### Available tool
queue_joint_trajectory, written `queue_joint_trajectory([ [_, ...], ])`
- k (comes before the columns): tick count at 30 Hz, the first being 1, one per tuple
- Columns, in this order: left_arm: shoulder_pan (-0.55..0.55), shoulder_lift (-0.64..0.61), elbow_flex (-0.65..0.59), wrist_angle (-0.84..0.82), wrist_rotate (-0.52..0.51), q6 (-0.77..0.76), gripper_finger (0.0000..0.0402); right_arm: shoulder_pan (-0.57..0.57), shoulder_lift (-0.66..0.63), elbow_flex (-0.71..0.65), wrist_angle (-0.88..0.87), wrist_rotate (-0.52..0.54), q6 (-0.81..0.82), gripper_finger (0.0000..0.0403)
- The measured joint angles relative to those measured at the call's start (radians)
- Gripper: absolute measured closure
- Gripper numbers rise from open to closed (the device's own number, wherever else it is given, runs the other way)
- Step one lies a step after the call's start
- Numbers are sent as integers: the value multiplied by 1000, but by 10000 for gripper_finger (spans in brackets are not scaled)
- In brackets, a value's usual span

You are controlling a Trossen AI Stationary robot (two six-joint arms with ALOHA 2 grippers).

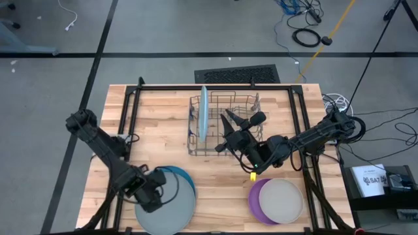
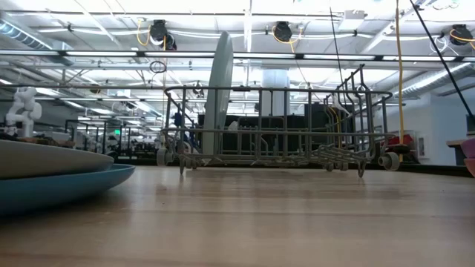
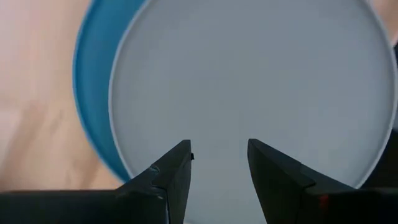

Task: Sort dishes
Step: Put the gray plate into the dish rack

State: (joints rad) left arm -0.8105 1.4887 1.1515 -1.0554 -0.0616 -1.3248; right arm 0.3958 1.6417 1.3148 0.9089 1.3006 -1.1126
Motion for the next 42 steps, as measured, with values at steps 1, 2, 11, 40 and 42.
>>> queue_joint_trajectory([
  [1, -17, 0, 0, -7, 0, -56, 242, 0, 0, 0, -2, -1, 0, 307],
  [2, -35, 0, 0, -16, 0, -110, 242, 0, 0, 0, -2, -4, 0, 307],
  [11, -229, 14, 0, -23, 8, -616, 242, 0, 0, 0, -11, -90, 27, 307],
  [40, -329, 234, 2, 168, 163, -900, 242, -3, 1, 0, -110, -181, 170, 307],
  [42, -335, 234, 2, 179, 167, -905, 242, -3, 1, 0, -131, -181, 186, 307],
])
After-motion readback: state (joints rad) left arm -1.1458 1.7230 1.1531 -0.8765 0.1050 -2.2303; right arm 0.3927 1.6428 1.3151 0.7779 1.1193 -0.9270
